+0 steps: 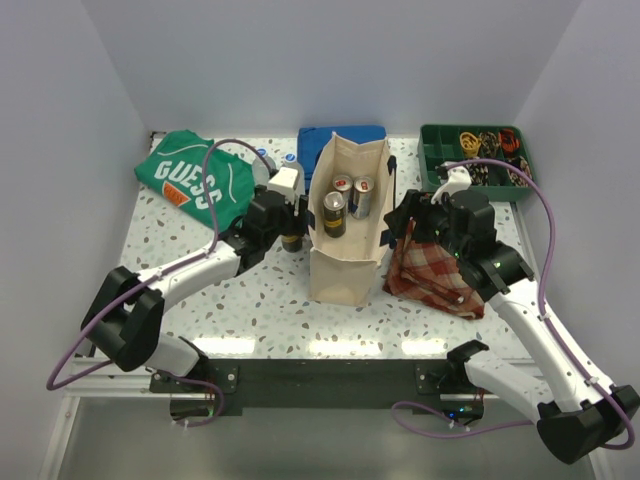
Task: Take the beverage out of the canvas bag
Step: Place the drink at the center of the board, then take out the drink from the canvas bag.
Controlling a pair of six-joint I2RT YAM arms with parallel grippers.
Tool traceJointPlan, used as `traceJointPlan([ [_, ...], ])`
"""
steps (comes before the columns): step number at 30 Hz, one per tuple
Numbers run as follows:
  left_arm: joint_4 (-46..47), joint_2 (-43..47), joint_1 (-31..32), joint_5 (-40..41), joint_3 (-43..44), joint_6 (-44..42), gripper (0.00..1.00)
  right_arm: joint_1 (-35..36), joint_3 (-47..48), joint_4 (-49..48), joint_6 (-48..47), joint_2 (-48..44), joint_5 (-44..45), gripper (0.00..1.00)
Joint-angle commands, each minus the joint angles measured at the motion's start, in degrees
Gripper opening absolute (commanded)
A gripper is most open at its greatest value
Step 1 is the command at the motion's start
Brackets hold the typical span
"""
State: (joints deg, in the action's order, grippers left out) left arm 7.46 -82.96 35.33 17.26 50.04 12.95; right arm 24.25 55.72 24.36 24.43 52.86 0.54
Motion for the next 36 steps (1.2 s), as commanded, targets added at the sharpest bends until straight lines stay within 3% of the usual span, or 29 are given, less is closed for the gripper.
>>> traceJointPlan([
  [1,0.4,2.8,0.0,1.6,3.0,0.7,0.79,-0.2,-0.2,-2.2,-0.1,-0.8,0.2,0.78],
  [27,-11.0,14.0,0.1,2.4,11.9,-2.8,0.87,-0.2,0.2,-2.7,0.1,-0.9,-0.4,0.79],
  [36,-14.4,15.4,0.0,-5.4,16.7,-3.5,0.89,-0.1,1.2,-2.5,0.0,-1.1,-0.4,0.78],
])
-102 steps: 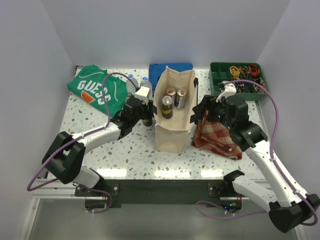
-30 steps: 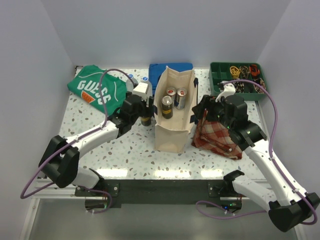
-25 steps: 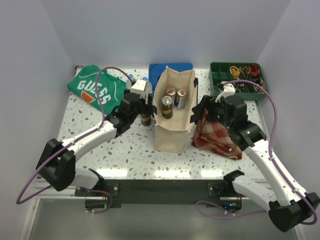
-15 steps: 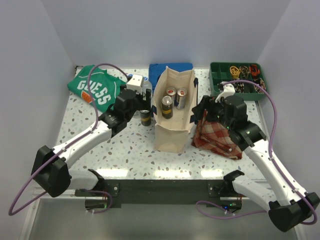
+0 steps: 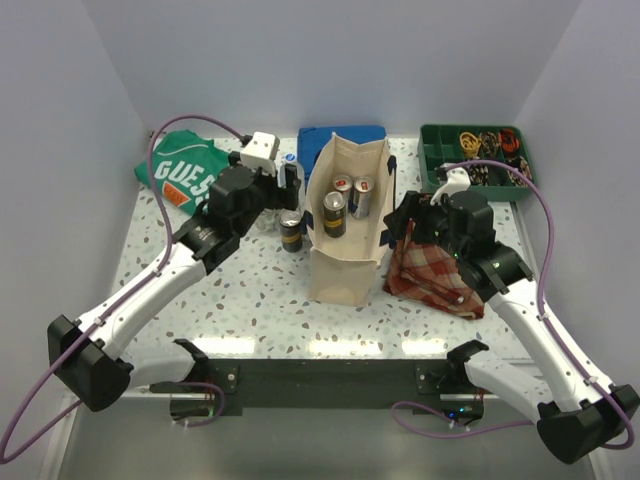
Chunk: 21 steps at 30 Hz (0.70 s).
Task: Take the beverage out of the canvas bag
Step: Take out the drink from the canvas bag.
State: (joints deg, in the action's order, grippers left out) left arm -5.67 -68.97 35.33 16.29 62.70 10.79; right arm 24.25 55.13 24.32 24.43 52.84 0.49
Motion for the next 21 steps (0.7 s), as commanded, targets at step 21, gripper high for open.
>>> traceJointPlan([
  [21,-15.5,-12.7,4.9,-27.0,25.4,-6.0,0.95,-0.1,1.6,-0.1,-4.9,-1.7,4.3,0.80],
])
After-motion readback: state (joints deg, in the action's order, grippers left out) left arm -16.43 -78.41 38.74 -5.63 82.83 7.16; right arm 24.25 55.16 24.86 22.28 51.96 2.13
